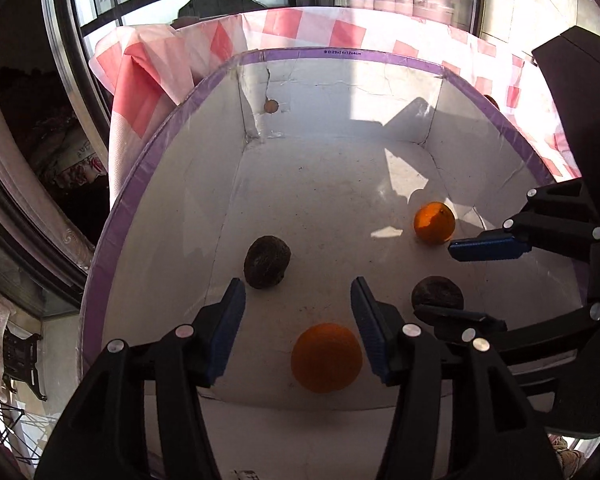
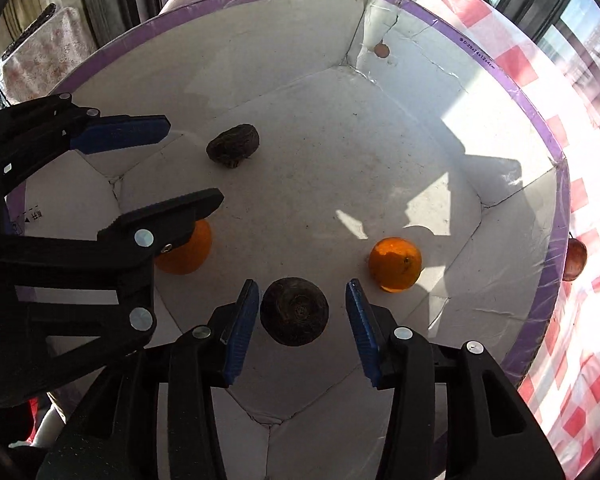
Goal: Organize fruits
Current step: 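Carry both mangosteens into the white box and open both grippers, then withdraw both tools from the box back over the tablecloth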
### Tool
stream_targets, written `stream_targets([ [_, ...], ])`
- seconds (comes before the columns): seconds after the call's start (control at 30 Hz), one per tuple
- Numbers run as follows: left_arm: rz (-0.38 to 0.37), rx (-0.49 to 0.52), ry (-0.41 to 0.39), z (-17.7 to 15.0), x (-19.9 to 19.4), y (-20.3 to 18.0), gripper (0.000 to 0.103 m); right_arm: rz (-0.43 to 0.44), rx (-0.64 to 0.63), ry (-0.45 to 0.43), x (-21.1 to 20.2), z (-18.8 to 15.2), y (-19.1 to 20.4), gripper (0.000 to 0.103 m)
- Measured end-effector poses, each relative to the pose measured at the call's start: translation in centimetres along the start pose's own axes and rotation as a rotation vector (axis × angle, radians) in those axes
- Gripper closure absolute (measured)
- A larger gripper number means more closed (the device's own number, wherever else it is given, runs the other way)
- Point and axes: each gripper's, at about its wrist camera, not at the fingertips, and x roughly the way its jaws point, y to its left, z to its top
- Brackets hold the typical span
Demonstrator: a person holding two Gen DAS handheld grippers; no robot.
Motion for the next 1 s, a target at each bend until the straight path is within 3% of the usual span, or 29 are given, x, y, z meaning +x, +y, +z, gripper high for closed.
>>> stream_targets([
  [0.27,0.066,-0.025,-0.043,-0.1,-0.6,-0.2,0.035,-0.048,0.015,-0.029,-0.6,0.0,0.0,0.051],
  [0.4,0.082,-0.05,-0.105,0.0,-1.0,-0.1,0.032,-0.1,0.027,-0.095,-1.8,-0.8,0.4,0.047],
  [0.6,0.114,-0.143,-0.237,-0.3,-2.9,-0.1,0.029,-0.261,0.087,-0.375,-5.2,-3.6,0.6,0.029],
  [0.67,0.229,-0.19,-0.309,-0.4,-4.4,-0.7,0.002,-0.3,0.153,-0.497,-6.3,-5.3,-0.3,0.018],
  [0.7,0.238,-0.198,-0.366,-0.5,-5.4,-1.1,0.002,-0.281,0.189,-0.558,-6.8,-6.3,-0.9,0.017],
  [0.8,0.229,-0.191,-0.505,-0.3,-8.1,-3.1,0.002,-0.193,0.328,-0.753,-9.1,-9.8,-3.5,0.017],
  [0.87,0.23,-0.17,-0.6,0.2,-9.9,-5.3,0.002,-0.181,0.407,-0.877,-10.6,-12.4,-5.6,0.016],
  [0.93,0.193,-0.149,-0.67,0.8,-11.2,-7.5,0.002,-0.193,0.48,-0.932,-11.0,-14.2,-8.3,0.006],
  [1.0,0.128,-0.131,-0.722,1.3,-12.2,-9.9,0.002,-0.221,0.557,-0.935,-10.7,-16.0,-11.1,0.005],
])
